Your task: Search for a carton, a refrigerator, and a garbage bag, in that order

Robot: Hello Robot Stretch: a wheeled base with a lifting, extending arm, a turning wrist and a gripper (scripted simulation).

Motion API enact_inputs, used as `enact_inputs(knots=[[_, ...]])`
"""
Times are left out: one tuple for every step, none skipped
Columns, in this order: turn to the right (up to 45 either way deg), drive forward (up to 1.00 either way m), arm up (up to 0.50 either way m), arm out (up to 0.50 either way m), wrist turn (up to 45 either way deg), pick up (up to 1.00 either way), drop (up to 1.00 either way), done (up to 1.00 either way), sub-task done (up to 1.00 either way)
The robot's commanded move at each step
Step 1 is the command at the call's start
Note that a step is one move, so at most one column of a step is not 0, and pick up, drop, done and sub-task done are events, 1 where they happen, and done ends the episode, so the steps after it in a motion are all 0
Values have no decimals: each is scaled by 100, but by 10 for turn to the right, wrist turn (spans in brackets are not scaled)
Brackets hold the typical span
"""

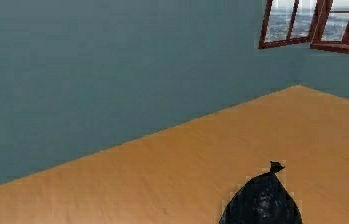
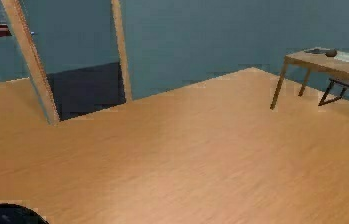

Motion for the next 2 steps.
enact_inputs(knots=[[330, 0, 0, 0, 0, 0, 0, 0, 0], [0, 0, 0, 0, 0, 0, 0, 100, 0]])
